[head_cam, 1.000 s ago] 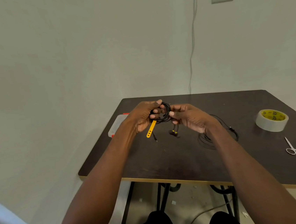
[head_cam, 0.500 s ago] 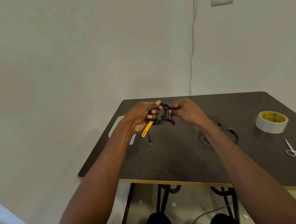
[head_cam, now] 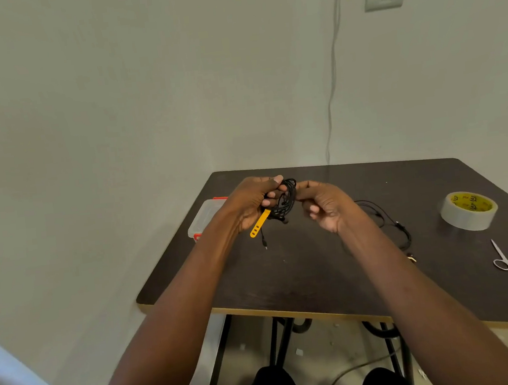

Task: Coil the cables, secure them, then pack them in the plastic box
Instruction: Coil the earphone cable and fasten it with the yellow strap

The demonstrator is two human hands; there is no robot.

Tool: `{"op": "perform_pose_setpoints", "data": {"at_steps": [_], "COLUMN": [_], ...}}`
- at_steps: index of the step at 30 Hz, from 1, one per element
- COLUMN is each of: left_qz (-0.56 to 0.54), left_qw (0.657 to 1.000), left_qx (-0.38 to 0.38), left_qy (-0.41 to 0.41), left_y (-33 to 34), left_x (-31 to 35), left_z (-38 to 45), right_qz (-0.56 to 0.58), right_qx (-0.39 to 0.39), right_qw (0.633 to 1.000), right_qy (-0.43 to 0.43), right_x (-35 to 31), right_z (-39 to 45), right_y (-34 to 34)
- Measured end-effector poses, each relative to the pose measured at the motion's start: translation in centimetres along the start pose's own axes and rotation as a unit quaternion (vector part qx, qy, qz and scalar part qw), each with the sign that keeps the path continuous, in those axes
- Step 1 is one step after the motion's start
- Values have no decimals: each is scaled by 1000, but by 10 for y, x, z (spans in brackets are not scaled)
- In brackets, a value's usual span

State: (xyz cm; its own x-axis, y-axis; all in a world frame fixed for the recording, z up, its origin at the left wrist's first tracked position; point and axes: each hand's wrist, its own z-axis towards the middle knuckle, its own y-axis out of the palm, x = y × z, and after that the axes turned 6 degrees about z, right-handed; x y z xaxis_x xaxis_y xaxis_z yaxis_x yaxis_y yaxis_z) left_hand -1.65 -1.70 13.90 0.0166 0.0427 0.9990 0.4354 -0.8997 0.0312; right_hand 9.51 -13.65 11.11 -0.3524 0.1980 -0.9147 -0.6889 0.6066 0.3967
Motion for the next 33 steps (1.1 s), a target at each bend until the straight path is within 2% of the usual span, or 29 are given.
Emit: {"op": "perform_pose_setpoints", "data": {"at_steps": [5,8,12,16,19,23,27,33], "left_qz": [26,57,104,160,116,60,47,102], "left_qw": [998,994,986,976,987,994,993,988], "left_qx": [46,86,126,144,114,92,109,112], "left_qy": [18,23,28,23,-3,-18,-6,22], "left_y": [6,7,9,9,5,3,6,10], "left_x": [-1,-5,-9,-11,-12,-13,-16,-15], "left_z": [3,8,13,15,14,11,10,12], "right_qz": [141,152,155,74,-16,-87,-204,-260], "right_qx": [-77,-103,-100,-79,-42,-54,25,149], "right_qw": [985,981,982,994,999,993,974,943], "right_qy": [62,59,38,-1,-30,-54,-91,-142], "right_x": [3,3,3,3,1,-5,-3,4], "right_z": [-3,-5,-4,-5,-10,-12,-13,-9], "right_y": [-5,-5,-4,-4,-2,0,10,16]}}
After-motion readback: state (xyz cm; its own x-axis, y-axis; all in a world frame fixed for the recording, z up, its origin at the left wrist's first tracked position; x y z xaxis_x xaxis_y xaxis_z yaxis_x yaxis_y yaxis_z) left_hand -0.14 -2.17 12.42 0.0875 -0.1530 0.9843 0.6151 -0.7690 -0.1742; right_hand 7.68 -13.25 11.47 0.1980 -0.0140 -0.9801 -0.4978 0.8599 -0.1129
